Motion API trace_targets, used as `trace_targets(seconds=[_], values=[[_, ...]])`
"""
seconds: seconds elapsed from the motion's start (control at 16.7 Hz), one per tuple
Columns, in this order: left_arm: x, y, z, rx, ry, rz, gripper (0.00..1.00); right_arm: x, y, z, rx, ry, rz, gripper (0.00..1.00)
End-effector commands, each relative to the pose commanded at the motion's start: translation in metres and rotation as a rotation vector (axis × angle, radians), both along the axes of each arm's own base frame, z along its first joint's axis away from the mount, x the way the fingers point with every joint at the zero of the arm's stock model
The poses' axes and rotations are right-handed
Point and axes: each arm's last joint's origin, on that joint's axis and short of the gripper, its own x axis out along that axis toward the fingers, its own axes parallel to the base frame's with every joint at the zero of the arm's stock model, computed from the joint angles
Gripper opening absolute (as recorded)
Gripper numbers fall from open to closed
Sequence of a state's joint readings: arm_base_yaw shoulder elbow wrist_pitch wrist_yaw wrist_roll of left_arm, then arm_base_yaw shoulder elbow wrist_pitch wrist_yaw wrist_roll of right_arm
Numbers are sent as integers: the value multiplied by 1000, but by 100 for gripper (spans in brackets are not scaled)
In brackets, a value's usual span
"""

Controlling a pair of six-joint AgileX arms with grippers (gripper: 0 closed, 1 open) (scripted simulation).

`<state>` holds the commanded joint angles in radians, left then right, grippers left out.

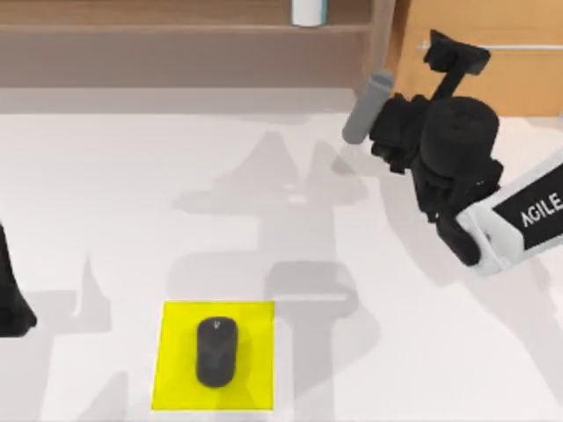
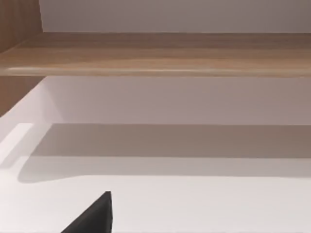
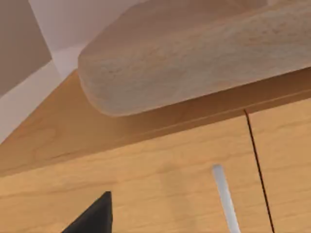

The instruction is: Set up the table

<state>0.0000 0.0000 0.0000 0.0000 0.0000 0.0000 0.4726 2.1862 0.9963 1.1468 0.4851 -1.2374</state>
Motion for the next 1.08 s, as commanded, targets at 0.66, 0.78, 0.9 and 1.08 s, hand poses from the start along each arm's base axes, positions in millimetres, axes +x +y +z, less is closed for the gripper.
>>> trace_targets(seconds=[0.66, 0.78, 0.9, 1.08], values=[[0, 0, 0, 0, 0, 0, 100, 9, 128, 82, 1030, -2, 41, 100], [0, 0, 0, 0, 0, 0, 100, 19, 129, 92, 1147, -11, 17, 100], [0, 0, 0, 0, 0, 0, 100, 30, 126, 97, 1218, -24, -11, 100], [0, 0, 0, 0, 0, 0, 100, 37, 123, 99, 1256, -35, -30, 100]])
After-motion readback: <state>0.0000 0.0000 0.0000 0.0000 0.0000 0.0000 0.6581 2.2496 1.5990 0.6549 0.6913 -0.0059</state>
